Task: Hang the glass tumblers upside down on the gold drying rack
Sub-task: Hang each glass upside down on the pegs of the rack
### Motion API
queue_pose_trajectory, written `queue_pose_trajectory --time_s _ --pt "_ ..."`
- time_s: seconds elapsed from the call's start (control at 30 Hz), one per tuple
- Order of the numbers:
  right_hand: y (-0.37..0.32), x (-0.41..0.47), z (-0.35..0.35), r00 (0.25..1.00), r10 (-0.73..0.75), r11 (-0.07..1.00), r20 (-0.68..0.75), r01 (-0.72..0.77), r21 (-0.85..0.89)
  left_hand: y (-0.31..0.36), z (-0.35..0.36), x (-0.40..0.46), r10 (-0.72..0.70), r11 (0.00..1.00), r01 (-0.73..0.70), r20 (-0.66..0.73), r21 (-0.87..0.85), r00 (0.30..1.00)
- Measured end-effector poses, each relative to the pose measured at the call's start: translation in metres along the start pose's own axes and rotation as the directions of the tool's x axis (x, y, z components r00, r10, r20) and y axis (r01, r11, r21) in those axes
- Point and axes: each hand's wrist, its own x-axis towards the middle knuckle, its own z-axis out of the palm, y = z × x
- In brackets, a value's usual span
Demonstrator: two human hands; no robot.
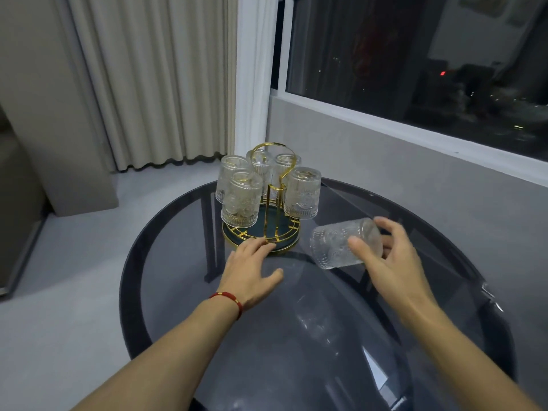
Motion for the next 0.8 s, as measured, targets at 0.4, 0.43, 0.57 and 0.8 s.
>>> queue_pose_trajectory --time_s 0.4,0.43,0.57,0.8 --pt "-0.109 0.066 0.05 0.925 -0.37 0.89 0.091 0.381 -0.252 0.007 0.002 0.003 0.03 0.991 -0.02 -0.077 0.13 0.997" --pt "-0.111 0.071 0.056 0.922 -0.37 0.88 0.112 0.386 -0.276 0.006 0.001 0.003 0.033 0.99 -0.022 -0.075 0.142 0.997" --pt "-0.112 0.086 0.074 0.923 -0.346 0.86 0.167 0.383 -0.338 0.003 0.001 0.003 0.035 0.986 -0.022 -0.073 0.165 0.997" --pt "-0.109 0.103 0.096 0.912 -0.334 0.798 0.239 0.408 -0.442 0.003 0.001 0.001 0.037 0.982 -0.024 -0.069 0.186 0.997"
